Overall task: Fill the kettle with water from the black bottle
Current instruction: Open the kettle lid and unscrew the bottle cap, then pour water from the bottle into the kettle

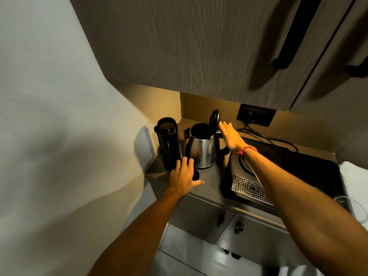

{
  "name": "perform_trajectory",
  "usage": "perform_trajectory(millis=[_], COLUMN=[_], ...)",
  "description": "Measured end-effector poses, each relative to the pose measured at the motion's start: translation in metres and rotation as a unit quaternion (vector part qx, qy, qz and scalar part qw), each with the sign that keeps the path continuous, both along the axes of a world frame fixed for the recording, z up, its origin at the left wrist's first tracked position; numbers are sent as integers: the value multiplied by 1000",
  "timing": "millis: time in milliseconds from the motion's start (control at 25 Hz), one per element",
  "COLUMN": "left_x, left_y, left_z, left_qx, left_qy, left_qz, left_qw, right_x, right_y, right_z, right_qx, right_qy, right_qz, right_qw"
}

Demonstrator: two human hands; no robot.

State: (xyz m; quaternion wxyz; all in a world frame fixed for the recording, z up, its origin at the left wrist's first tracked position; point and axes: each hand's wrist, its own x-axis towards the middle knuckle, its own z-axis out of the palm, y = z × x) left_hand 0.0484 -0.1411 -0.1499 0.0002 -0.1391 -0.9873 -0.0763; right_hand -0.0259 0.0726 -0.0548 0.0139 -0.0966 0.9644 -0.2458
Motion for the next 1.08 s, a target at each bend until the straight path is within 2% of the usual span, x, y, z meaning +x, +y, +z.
perform_trajectory(millis=[80,200,280,360,440,520,600,640,720,880,1080], left_x=[-4,-18,-29,-35,-39,-43,-44,-45,-46,-45,-48], left_y=[-1,-1,-8,-22,-37,-45,-45,-44,-41,-36,-37], left_z=[19,65,97,114,112,104,93,87,79,77,87], left_qx=[-8,106,220,287,313,379,479,509,515,485,376], left_qy=[126,287,341,362,306,161,33,4,-2,40,56], left_qz=[-33,-47,33,142,226,262,256,253,265,267,173], left_qw=[991,951,913,876,870,873,839,823,815,832,909], right_x=[-1,-1,-2,-2,-3,-1,2,3,5,7,8], right_y=[-2,-1,1,-1,-3,-5,-8,-9,-10,-10,-11], right_z=[0,-5,-9,-6,-2,4,9,10,12,14,14], right_qx=[-10,-25,-46,-86,-126,-157,-181,-187,-189,-158,-150], right_qy=[9,32,20,-25,-39,-42,-39,-38,-41,-48,-55], right_qz=[-5,-13,-17,-46,-62,-62,-59,-55,-47,-43,-43], right_qw=[1000,999,999,995,989,985,981,980,980,985,986])
